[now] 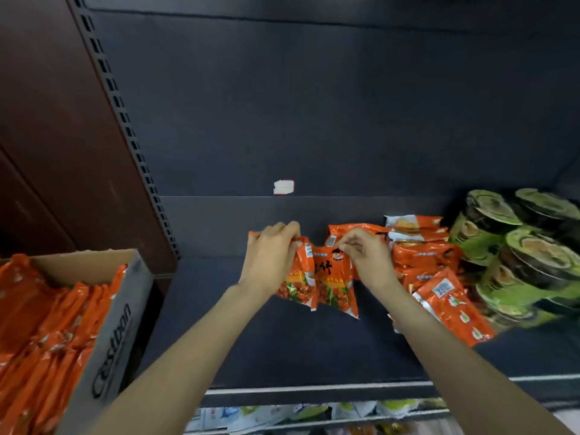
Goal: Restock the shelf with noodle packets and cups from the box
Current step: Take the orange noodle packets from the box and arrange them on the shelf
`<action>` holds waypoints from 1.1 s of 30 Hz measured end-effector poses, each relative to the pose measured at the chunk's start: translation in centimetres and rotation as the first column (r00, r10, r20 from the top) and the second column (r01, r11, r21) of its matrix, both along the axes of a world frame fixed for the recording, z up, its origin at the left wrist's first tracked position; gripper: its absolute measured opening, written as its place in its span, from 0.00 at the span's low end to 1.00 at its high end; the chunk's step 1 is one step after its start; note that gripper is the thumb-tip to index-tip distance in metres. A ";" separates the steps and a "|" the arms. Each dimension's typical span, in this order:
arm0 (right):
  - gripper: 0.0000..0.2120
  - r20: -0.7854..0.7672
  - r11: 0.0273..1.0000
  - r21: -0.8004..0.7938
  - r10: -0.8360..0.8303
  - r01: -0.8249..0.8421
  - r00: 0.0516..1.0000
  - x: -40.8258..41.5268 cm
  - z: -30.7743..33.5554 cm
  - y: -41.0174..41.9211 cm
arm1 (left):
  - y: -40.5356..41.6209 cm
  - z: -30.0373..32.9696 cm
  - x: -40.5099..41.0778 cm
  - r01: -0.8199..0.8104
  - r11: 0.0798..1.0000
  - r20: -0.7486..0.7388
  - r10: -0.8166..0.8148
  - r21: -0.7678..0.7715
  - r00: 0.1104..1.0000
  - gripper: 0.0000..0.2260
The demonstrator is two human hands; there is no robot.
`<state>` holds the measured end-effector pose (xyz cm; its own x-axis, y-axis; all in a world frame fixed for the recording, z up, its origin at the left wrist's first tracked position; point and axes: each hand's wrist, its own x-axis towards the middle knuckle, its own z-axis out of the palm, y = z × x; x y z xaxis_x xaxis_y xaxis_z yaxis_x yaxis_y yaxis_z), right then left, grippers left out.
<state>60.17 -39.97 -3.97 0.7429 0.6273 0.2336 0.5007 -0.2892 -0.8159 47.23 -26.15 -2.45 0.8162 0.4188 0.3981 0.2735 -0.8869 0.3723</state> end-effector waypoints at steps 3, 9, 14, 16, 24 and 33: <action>0.06 0.016 0.999 -0.036 0.008 -0.008 1.000 2.6 -0.9 -0.3 | -1.2 -0.1 2.0 -0.005 0.999 -0.059 0.003 -0.033 0.998 0.03; 0.06 0.046 0.985 -0.172 0.013 -0.005 0.999 7.0 -1.2 -0.3 | -2.2 -0.7 5.4 -0.029 0.997 -0.114 0.021 -0.076 0.993 0.04; 0.12 0.084 0.924 -0.377 0.109 -0.069 0.991 9.7 -1.8 -1.0 | -2.9 -1.9 7.8 -0.042 0.994 -0.153 0.026 -0.101 0.988 0.05; 0.14 0.159 0.893 -0.447 0.140 -0.055 0.977 10.5 -2.3 -1.1 | -3.2 -2.3 8.6 -0.039 0.994 -0.152 0.023 -0.103 0.988 0.05; 0.06 0.290 0.845 -0.533 0.147 0.032 0.946 12.2 -4.0 -2.6 | -3.6 -3.2 10.3 0.008 0.991 -0.140 -0.027 -0.135 0.990 0.06; 0.23 0.169 0.865 -0.489 0.223 -0.114 0.960 11.8 -3.3 -3.4 | -5.6 -5.0 13.5 0.042 0.980 -0.153 -0.073 -0.195 0.986 0.09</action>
<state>72.01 -43.38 -7.27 0.5818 0.8131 0.0188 0.7222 -0.5059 -0.4717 60.77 -31.71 -7.41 0.8873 0.4250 0.1790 0.2933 -0.8196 0.4922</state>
